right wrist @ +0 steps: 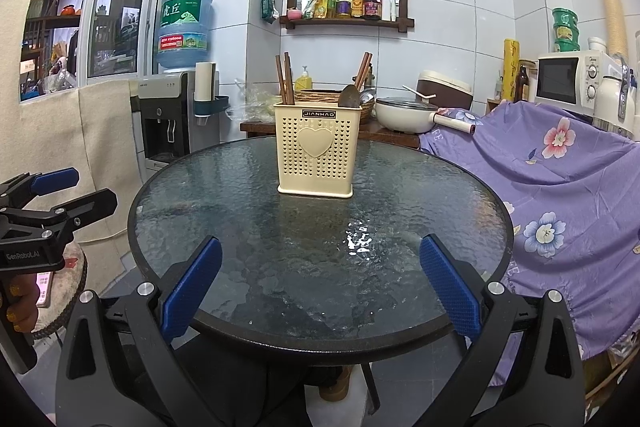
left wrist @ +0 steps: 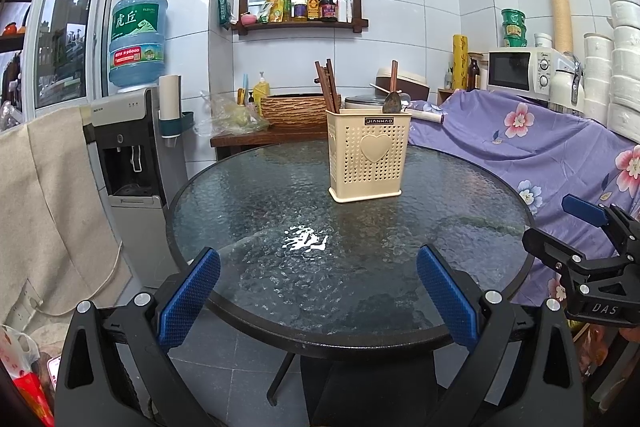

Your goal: Organize utensils

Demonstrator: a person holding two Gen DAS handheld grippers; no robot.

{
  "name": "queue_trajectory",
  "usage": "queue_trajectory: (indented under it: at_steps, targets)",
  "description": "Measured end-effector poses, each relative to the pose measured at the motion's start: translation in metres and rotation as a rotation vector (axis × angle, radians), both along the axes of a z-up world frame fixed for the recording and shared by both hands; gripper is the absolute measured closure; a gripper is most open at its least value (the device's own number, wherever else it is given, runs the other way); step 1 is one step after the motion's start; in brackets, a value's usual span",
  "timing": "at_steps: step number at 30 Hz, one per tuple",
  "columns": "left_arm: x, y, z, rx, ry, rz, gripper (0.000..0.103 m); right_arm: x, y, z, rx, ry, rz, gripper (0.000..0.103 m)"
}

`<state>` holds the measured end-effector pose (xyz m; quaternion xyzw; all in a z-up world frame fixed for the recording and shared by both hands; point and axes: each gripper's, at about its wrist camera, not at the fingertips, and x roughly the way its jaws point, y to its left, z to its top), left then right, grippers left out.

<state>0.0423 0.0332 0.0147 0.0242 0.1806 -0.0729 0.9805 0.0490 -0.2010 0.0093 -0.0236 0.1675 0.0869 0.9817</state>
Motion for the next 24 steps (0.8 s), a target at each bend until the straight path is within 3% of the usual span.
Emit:
queue_trajectory:
  at_steps: [24]
  targets:
    - [0.0013, 0.0043, 0.0010, -0.005, 0.007, -0.002, 0.006, 0.0004, 0.0001, -0.0013, 0.000, 0.010, 0.001, 0.006]
